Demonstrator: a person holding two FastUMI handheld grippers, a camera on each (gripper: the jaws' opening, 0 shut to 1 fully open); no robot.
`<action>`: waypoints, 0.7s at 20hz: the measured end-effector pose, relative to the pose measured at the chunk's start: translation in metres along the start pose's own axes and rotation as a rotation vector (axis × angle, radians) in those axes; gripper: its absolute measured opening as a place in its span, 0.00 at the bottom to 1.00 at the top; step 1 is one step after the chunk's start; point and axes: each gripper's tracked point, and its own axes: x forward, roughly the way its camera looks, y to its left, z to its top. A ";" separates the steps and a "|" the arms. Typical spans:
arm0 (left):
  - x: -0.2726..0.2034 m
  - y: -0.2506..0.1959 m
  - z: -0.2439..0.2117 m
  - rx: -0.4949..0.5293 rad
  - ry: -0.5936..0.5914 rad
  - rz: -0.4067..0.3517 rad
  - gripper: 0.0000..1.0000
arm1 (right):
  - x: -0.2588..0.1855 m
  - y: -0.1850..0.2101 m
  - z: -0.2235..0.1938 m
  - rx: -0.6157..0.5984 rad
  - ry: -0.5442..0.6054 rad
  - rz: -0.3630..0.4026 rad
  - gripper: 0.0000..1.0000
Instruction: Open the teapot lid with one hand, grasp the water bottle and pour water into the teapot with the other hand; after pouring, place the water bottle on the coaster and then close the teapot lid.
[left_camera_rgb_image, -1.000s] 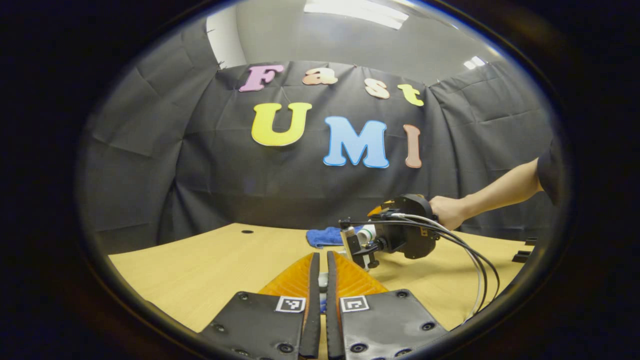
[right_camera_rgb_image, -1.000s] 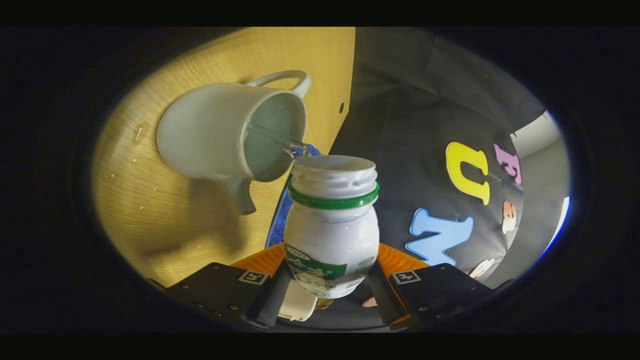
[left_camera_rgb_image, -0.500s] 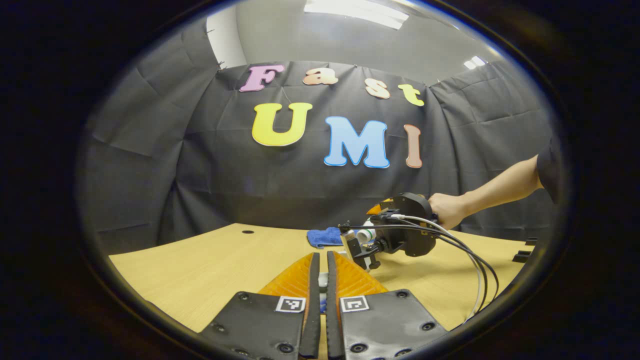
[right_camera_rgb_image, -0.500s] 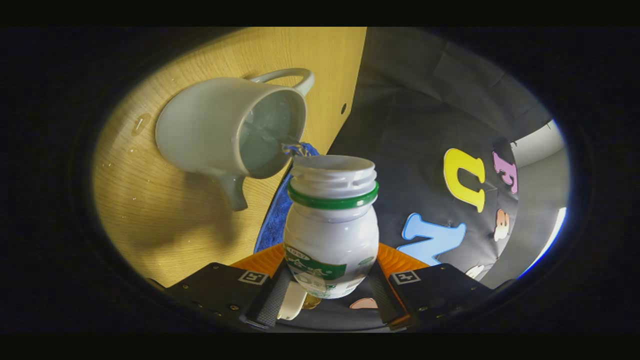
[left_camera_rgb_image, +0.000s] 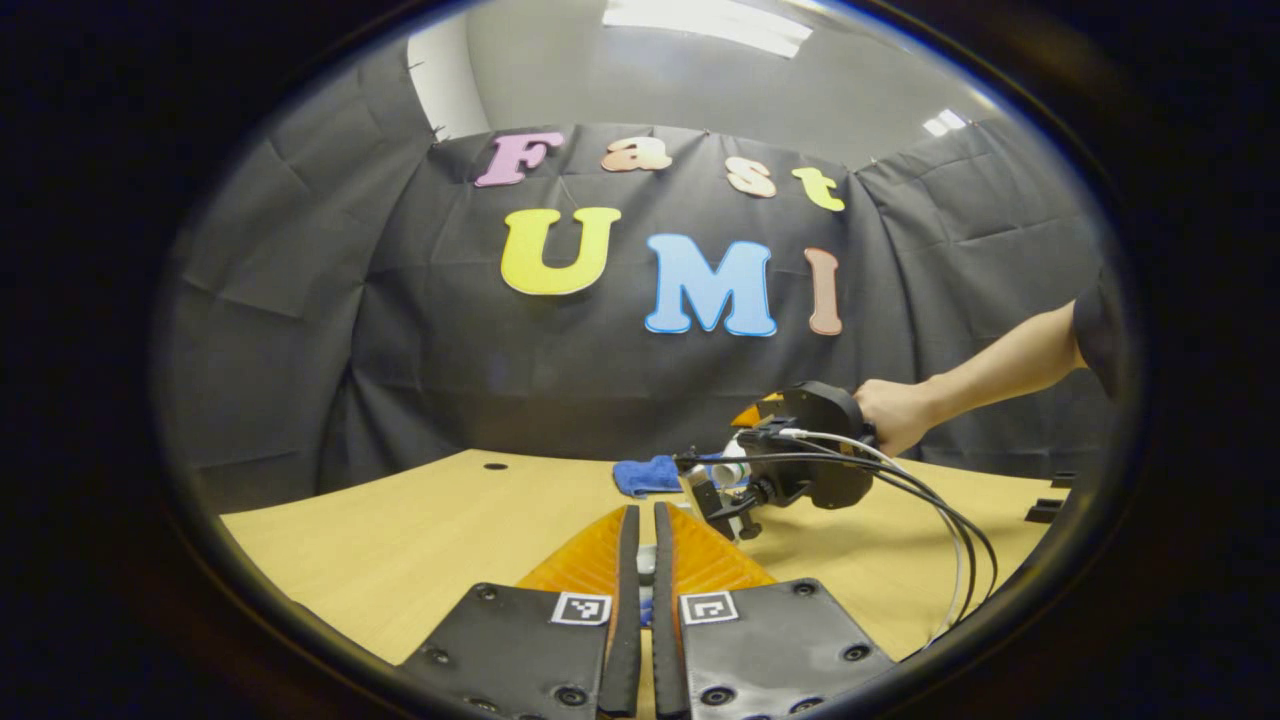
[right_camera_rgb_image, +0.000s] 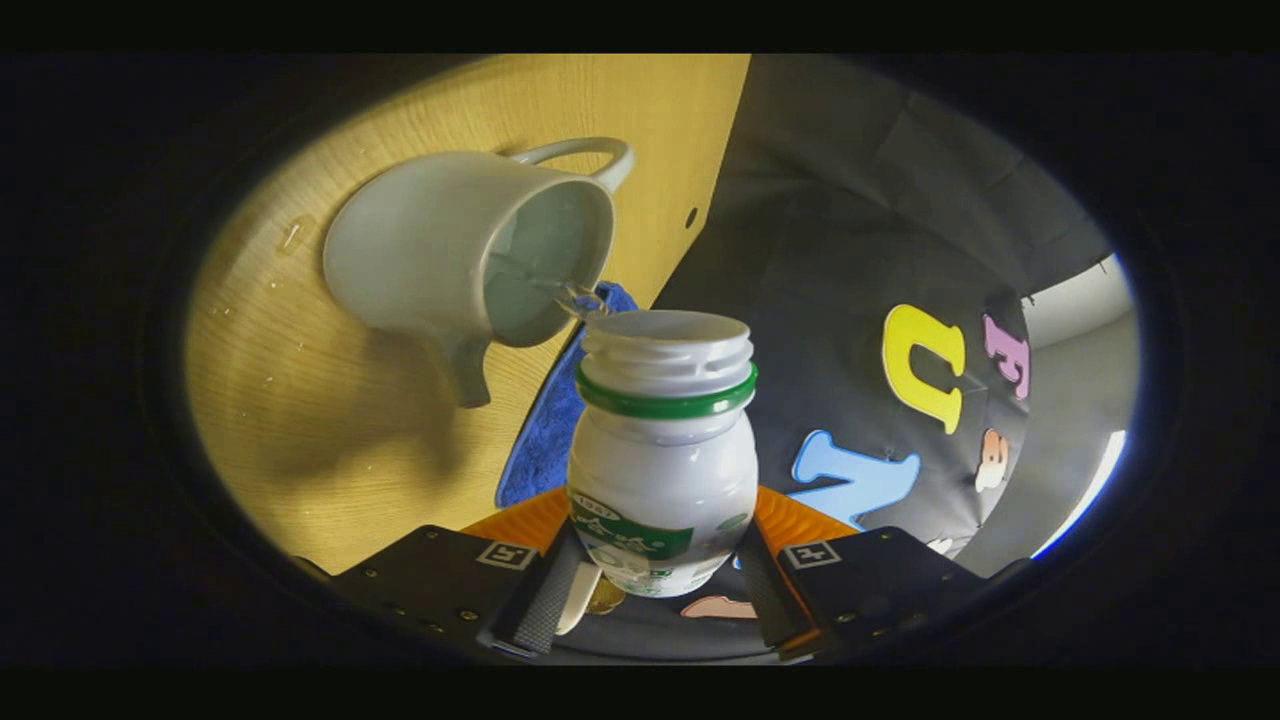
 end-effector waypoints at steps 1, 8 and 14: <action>-0.001 0.000 -0.001 -0.001 0.002 0.002 0.15 | 0.000 -0.001 0.001 -0.002 0.000 -0.002 0.75; -0.001 0.003 -0.001 -0.005 0.005 0.014 0.15 | 0.001 0.001 0.002 -0.054 0.002 0.006 0.75; -0.001 0.003 -0.002 0.001 0.012 0.017 0.15 | 0.000 -0.001 0.005 -0.084 0.000 -0.003 0.74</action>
